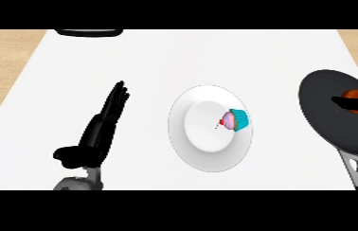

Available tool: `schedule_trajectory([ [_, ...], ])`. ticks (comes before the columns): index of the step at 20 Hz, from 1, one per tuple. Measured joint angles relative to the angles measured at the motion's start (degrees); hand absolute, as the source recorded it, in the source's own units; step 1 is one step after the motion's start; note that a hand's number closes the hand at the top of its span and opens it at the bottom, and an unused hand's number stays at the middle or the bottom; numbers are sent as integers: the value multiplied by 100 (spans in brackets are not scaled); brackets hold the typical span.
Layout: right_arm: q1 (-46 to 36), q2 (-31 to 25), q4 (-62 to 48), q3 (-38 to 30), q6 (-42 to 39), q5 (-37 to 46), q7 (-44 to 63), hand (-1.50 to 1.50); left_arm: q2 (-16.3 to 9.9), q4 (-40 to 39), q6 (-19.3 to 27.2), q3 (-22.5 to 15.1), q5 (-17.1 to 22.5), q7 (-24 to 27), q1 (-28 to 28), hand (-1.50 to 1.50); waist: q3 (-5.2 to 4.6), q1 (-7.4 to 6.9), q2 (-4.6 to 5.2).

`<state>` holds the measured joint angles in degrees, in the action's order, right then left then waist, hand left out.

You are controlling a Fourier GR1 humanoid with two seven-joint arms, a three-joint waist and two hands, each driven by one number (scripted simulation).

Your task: Pick the tomato from the plate and place it in the pan

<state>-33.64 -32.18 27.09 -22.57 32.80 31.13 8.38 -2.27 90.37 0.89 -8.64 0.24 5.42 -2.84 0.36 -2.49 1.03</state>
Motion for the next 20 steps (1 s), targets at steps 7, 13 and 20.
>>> schedule_trajectory([
  [7,-226,36,-220,-772,311,-777,-1493,-150,-50,-35,-62,68,38,20,-4,0,2,31,-4],
  [13,-29,52,-184,-1555,31,-1718,-2651,-150,-58,71,-66,66,32,37,192,0,-14,124,-51],
  [20,655,104,342,-1973,-1452,-2680,-3253,-150,-40,-82,3,175,-12,88,114,0,-33,285,-110],
])
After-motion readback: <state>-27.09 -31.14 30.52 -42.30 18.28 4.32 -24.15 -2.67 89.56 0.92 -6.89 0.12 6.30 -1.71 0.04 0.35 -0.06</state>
